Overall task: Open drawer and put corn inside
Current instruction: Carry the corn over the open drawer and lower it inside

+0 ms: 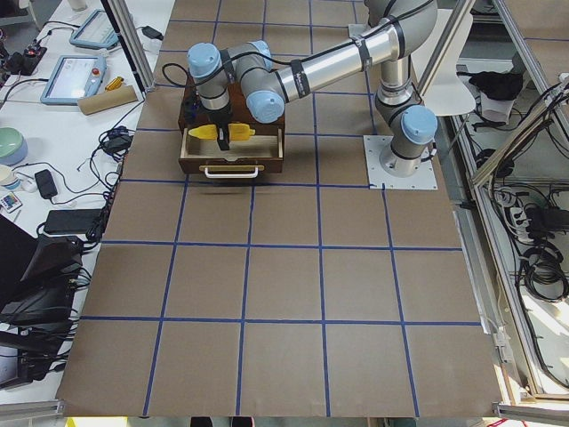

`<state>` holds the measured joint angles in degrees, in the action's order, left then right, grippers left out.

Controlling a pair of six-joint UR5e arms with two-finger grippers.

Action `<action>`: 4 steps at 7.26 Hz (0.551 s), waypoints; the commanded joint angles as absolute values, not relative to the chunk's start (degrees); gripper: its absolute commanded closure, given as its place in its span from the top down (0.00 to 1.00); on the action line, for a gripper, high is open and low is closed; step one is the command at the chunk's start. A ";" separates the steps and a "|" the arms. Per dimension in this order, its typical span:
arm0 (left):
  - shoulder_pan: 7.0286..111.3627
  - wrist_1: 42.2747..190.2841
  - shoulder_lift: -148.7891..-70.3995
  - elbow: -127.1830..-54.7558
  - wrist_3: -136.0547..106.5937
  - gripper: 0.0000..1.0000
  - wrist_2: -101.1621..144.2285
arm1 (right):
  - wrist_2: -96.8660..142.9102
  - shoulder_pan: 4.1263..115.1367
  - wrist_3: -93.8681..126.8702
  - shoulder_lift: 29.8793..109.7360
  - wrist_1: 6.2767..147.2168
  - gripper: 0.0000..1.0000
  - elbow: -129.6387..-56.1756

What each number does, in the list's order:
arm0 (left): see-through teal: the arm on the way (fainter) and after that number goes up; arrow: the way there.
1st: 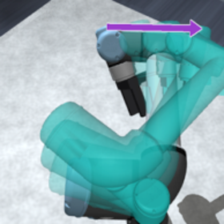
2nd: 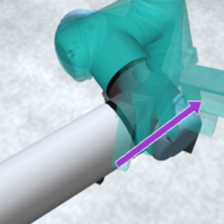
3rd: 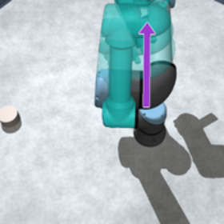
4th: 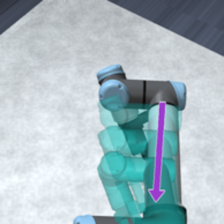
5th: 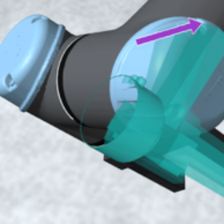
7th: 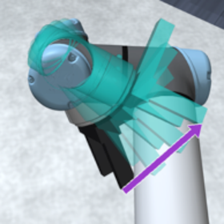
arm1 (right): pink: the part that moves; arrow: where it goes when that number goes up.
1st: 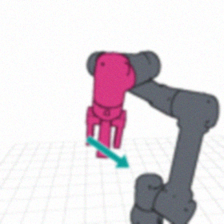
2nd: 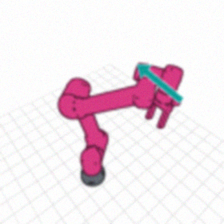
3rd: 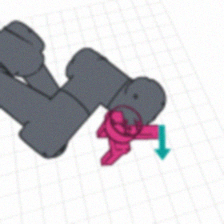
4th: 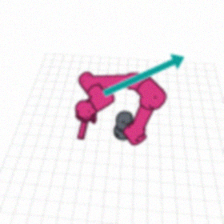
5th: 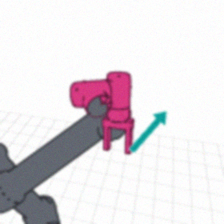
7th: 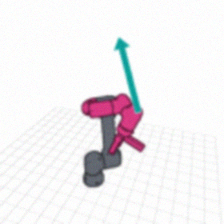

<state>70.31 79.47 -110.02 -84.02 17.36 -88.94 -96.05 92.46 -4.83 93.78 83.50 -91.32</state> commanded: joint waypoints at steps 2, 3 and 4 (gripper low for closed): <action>70.31 79.54 -109.78 -84.11 17.40 1.00 -89.12 | -96.06 92.46 -4.83 93.87 83.50 1.00 -91.32; 70.31 79.63 -109.51 -84.11 17.32 1.00 -89.21 | -96.06 92.46 -4.83 93.78 83.50 1.00 -91.32; 70.40 80.32 -108.29 -83.42 17.23 1.00 -89.30 | -96.06 92.46 -4.83 93.87 83.50 1.00 -91.32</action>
<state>70.34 79.76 -109.33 -83.95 17.32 -89.19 -96.06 92.46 -4.83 93.83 83.50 -91.32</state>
